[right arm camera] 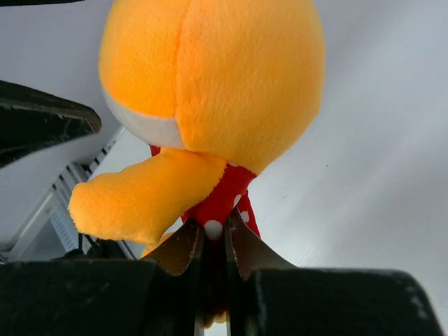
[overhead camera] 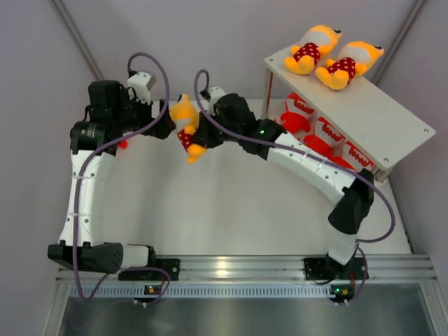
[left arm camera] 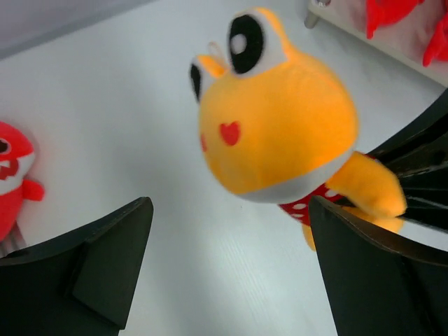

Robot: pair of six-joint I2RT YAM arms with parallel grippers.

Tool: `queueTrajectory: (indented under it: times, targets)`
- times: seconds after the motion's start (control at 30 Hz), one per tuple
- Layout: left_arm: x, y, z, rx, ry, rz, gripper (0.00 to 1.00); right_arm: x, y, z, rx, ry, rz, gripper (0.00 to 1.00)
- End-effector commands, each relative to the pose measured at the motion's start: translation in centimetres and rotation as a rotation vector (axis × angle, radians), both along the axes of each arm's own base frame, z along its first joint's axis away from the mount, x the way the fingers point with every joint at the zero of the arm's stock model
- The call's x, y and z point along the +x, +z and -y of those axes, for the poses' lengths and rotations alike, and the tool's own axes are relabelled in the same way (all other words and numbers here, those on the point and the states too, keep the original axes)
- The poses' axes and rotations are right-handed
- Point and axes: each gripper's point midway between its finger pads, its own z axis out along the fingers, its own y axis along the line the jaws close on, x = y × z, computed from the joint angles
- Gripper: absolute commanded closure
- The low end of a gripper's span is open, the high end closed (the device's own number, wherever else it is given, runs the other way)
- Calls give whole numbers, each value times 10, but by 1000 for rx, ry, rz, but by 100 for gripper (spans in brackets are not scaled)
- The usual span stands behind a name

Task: Place and organize the stuffed toys onto the shelf

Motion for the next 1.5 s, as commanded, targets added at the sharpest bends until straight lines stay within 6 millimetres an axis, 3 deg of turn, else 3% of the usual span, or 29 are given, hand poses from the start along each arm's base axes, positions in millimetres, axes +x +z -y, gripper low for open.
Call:
queueTrajectory:
  times: [0.0,0.03,0.1,0.13,0.17,0.2,0.23,0.27,0.3,0.33,0.37,0.4,0.43,0.47,0.5,0.57,0.6,0.67,0.8,1.0,1.13,1.2,1.47]
  targets:
    - [-2,52,-11,24,63,128,2,-4,122,46,254,-29,132,100]
    - [-4,69,-20,45,107,167,2,-9,147,64,299,-38,157,100]
    - [-6,82,-28,73,142,197,2,-1,171,97,354,-79,168,100]
    - [-9,90,-31,83,154,214,2,-9,196,120,400,-96,202,100]
    - [-12,94,-33,89,156,227,2,-1,207,144,424,-133,216,100]
    - [-12,94,-33,92,158,227,2,-1,213,161,449,-162,205,100]
    - [-12,90,-34,96,160,216,2,-12,235,187,488,-186,246,100]
    - [-12,86,-34,100,160,207,2,-3,241,219,501,-251,257,100]
    - [-11,76,-35,106,160,182,2,-3,241,238,502,-288,263,100]
    - [-10,70,-35,111,161,168,2,-15,250,262,515,-323,289,100]
    - [-8,65,-37,118,168,156,2,-10,252,297,526,-394,296,100]
    - [-7,59,-38,123,173,141,2,-6,239,313,529,-432,267,100]
    - [-6,56,-38,127,173,132,2,-14,241,332,545,-463,283,100]
    - [-6,54,-38,128,170,128,2,-10,241,367,569,-531,288,100]
    - [-6,52,-37,127,164,122,2,-3,221,383,578,-574,242,100]
    - [-5,48,-35,125,153,112,2,-2,212,422,604,-666,246,100]
    - [-6,45,-33,122,144,105,2,5,191,433,617,-705,200,100]
    - [-7,38,-32,123,137,86,2,11,172,453,650,-753,169,100]
    - [-8,26,-36,144,146,63,2,21,149,468,647,-821,135,100]
    - [-11,21,-39,156,153,53,2,29,134,496,648,-912,115,99]
    - [-13,14,-37,154,145,36,2,25,126,493,640,-913,80,78]
    - [-14,10,-36,152,138,25,2,20,130,492,624,-918,97,58]
    - [-14,9,-31,137,112,21,2,8,122,499,561,-1015,95,33]
